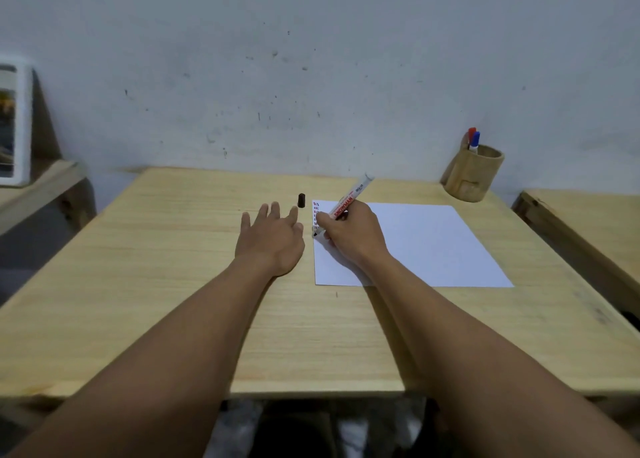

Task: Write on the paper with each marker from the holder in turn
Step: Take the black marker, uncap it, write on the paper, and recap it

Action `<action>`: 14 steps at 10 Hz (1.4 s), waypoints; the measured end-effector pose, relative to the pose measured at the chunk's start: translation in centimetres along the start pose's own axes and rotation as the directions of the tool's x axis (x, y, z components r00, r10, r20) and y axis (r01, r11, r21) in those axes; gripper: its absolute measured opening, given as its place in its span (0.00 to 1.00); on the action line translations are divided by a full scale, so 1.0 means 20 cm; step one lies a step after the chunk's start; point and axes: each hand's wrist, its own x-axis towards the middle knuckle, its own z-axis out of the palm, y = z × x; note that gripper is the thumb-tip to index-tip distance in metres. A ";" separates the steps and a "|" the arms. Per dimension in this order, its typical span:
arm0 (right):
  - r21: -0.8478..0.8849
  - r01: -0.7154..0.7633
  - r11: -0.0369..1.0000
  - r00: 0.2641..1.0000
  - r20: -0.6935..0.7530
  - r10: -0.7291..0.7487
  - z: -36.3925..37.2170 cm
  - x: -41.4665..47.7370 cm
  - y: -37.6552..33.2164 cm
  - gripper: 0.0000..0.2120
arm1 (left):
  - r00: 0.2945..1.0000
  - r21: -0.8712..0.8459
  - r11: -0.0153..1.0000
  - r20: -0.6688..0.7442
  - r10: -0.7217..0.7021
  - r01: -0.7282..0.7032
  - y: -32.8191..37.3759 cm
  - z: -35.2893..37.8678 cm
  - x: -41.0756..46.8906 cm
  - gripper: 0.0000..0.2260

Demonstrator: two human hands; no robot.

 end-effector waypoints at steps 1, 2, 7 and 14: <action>-0.006 0.000 1.000 1.000 -0.008 0.000 0.00 0.00 0.00 0.15 | 1.000 0.005 1.000 0.003 -0.001 0.001 0.00 0.00 0.00 0.25; -0.022 0.014 1.000 1.000 -0.004 -0.014 0.01 0.01 0.00 0.15 | 1.000 0.008 1.000 0.003 0.003 -0.003 0.00 0.00 0.00 0.25; 0.023 -0.033 0.999 0.999 -0.011 0.033 -0.01 0.01 -0.01 0.14 | 0.998 -0.067 0.998 -0.054 -0.014 0.010 0.00 0.00 0.01 0.24; 0.584 -0.168 0.794 0.979 0.006 0.203 -0.19 0.13 -0.09 0.09 | 0.958 -0.444 0.895 -0.276 -0.083 -0.051 0.08 -0.21 0.23 0.07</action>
